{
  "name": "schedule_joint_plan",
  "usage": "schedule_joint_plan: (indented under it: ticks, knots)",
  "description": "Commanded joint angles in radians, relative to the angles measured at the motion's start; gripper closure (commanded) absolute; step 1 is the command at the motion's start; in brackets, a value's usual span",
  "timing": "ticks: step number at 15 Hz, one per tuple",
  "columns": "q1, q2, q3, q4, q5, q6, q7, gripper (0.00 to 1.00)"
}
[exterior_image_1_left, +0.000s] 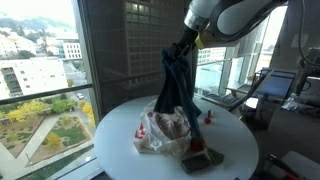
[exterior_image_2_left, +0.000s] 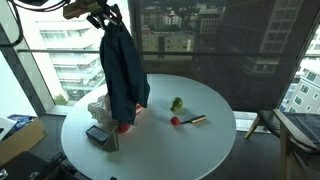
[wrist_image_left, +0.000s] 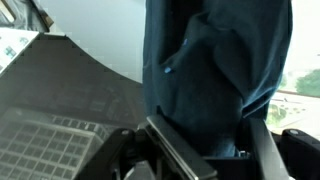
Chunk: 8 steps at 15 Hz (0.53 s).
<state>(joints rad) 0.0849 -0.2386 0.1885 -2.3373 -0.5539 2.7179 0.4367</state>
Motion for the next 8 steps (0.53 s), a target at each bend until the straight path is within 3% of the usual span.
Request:
schedule_joint_plan:
  ticks: [1,5,8]
  knots:
    - [-0.018,-0.103,0.076,-0.024,-0.153,0.037,0.13,0.64]
    - [-0.014,-0.133,0.137,-0.006,-0.243,0.031,0.213,0.64]
    - [-0.017,-0.119,0.142,-0.004,-0.254,0.037,0.221,0.64]
